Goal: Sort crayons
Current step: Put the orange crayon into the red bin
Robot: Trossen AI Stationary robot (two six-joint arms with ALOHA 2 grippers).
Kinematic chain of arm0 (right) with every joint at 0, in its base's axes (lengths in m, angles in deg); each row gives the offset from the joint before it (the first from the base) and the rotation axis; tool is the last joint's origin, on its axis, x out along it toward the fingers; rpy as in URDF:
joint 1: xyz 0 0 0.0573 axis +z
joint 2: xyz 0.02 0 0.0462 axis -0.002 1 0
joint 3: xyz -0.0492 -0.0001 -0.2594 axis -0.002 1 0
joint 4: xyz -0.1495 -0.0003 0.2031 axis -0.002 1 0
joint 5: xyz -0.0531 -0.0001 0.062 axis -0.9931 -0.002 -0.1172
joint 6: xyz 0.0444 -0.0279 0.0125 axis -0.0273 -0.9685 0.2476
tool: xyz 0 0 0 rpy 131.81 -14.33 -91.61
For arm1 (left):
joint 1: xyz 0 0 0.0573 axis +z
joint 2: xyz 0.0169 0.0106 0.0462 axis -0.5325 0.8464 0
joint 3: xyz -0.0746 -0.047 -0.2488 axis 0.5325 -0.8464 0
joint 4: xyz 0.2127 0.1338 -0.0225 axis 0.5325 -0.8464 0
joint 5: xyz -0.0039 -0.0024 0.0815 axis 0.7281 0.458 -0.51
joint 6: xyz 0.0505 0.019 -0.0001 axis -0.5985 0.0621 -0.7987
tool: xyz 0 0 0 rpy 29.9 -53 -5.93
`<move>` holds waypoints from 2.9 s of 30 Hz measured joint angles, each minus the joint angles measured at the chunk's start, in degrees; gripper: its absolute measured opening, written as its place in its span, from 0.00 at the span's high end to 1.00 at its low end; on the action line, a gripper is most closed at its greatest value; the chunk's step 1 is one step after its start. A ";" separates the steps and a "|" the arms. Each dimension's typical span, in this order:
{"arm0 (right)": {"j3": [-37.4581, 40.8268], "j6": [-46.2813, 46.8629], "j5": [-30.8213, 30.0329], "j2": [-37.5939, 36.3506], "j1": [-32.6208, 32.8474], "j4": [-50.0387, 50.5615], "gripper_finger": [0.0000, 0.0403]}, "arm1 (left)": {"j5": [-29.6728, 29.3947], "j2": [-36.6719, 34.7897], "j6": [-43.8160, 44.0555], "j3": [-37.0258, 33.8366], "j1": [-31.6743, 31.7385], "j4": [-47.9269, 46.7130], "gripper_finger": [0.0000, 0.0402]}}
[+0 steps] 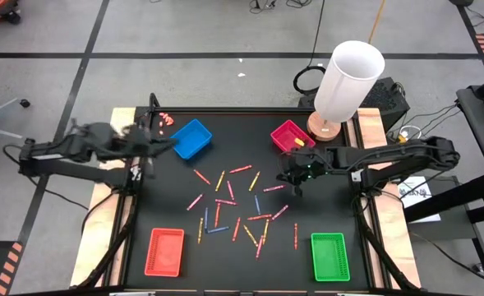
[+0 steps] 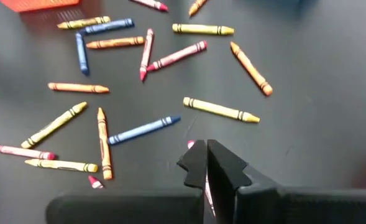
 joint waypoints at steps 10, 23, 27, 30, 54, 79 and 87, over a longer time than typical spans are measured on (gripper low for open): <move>0.00 0.97 0.15 4.92 0.77 -0.22 1.00 | 7.98 16.85 4.81 -4.94 -2.13 0.92 1.00; 0.00 -0.20 -0.02 6.25 3.64 -4.92 1.00 | 6.74 30.68 4.66 -5.48 -4.92 12.59 1.00; 0.00 -0.90 -0.26 6.37 5.05 -9.42 1.00 | 6.59 33.13 7.34 -5.48 -5.32 16.65 1.00; 0.00 -2.26 -2.92 7.39 6.02 -13.61 1.00 | 6.34 34.65 7.62 -5.48 -5.82 18.69 1.00; -3.08 -23.61 -1.49 25.14 1.38 -26.46 0.65 | -4.82 38.89 7.34 -5.40 -5.86 22.91 0.87; -12.95 -24.92 6.46 32.16 -8.68 -22.09 0.62 | -3.67 39.01 10.82 -5.42 -7.04 16.34 0.58; -13.24 -25.37 9.02 37.05 -9.93 -26.50 0.62 | -3.77 39.01 17.12 -5.44 -8.32 14.12 0.58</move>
